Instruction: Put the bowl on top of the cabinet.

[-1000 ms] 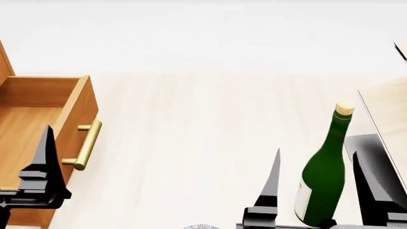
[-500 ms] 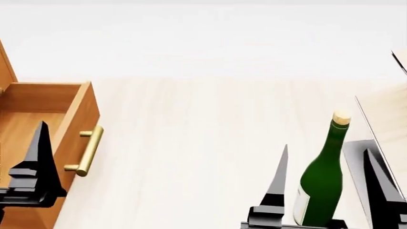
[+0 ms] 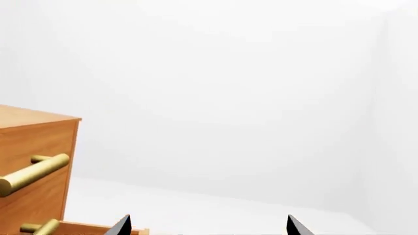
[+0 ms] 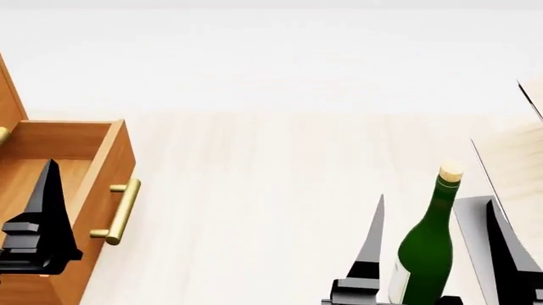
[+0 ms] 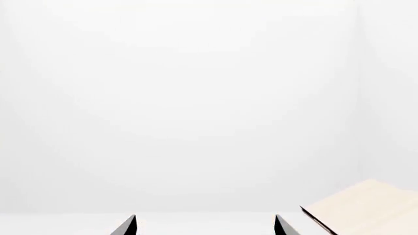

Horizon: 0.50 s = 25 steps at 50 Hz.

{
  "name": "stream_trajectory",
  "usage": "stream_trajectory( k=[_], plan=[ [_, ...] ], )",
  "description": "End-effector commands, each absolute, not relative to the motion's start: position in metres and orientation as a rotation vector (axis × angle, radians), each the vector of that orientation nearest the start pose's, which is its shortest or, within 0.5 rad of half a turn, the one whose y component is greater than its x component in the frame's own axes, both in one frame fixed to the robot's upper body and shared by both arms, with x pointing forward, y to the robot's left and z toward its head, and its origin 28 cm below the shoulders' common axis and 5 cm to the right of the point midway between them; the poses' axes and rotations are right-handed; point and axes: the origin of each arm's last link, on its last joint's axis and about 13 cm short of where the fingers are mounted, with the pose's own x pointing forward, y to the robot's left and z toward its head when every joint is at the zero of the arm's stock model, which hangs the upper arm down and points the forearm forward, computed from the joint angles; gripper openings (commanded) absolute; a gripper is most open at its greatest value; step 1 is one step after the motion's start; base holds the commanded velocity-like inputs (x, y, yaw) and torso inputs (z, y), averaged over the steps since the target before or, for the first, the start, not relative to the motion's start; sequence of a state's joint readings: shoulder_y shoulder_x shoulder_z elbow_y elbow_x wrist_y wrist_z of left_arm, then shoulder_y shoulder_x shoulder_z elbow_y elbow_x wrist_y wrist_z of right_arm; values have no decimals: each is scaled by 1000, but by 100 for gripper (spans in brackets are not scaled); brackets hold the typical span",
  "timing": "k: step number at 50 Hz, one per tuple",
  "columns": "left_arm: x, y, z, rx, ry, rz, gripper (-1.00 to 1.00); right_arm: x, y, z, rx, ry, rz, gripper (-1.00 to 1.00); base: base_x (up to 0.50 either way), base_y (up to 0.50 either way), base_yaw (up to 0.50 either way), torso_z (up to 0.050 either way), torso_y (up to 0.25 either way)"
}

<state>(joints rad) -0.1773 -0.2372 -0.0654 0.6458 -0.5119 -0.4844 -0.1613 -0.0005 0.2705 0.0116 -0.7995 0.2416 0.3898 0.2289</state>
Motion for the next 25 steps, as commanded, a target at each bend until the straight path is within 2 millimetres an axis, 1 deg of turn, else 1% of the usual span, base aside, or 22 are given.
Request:
stream_trajectory(
  k=[1,5,8,10,11,12,18,22,25],
  plan=[
    [215,232,157,-206,-297,-90,100,179,-123,152,-28,-395,-49,100,0,0,0,50,0],
    [217,234,159,-198,-305,-87,100,180,-125,151,-27,-394,-54,100,0,0,0,50,0],
    [222,235,168,-188,-290,-98,100,180,-125,151,-28,-392,-56,100,0,0,0,50,0],
    [222,235,168,-188,-290,-98,100,180,-125,151,-28,-392,-56,100,0,0,0,50,0],
    [225,237,178,-186,-300,-101,100,180,-125,151,-26,-391,-60,100,0,0,0,50,0],
    [226,238,182,-182,-297,-105,100,180,-125,151,-25,-391,-61,100,0,0,0,50,0],
    [227,239,198,-170,-300,-135,100,179,-126,151,-24,-389,-64,100,0,0,0,6,0],
    [227,239,203,-168,-292,-153,100,179,-127,151,-23,-385,-65,100,0,0,0,0,0],
    [230,240,211,-183,-286,-232,100,179,-127,151,-26,-383,-64,100,0,0,0,0,0]
  ],
)
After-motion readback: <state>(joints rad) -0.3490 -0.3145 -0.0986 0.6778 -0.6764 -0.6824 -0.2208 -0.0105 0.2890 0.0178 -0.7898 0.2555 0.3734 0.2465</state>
